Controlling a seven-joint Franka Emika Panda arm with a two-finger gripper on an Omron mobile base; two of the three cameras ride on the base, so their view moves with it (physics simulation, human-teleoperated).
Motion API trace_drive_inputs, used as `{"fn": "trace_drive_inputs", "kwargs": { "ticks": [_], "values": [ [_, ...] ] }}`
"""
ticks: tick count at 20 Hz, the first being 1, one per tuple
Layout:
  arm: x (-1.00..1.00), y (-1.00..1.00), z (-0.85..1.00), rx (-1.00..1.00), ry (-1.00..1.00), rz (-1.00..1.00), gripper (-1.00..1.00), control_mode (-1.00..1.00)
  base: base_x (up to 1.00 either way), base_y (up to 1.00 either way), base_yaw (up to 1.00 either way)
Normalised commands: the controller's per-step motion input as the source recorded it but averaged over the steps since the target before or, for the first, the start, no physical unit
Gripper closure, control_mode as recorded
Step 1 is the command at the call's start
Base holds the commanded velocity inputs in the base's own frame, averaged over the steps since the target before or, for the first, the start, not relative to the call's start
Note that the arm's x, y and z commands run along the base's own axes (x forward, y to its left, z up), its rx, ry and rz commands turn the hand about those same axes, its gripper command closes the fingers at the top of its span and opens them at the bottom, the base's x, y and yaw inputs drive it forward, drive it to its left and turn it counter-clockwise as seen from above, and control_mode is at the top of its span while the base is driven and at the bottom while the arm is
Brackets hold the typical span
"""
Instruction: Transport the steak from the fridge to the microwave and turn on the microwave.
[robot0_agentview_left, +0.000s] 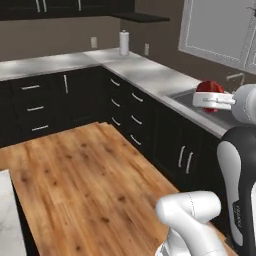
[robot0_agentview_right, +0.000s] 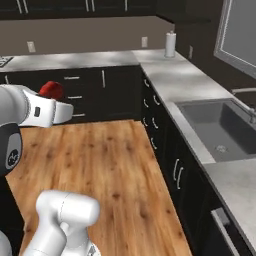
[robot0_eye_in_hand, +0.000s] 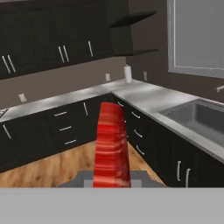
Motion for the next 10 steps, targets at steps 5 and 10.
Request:
{"fn": "trace_drive_inputs", "kwargs": {
  "ticks": [5, 10],
  "values": [
    [0.00, 0.00, 0.00, 0.00, 0.00, 0.00, 1.00, 1.00, 0.68, 0.07, 0.30],
    [0.00, 0.00, 0.00, 0.00, 0.00, 0.00, 1.00, 1.00, 0.75, 0.06, 0.26]
  ]
}}
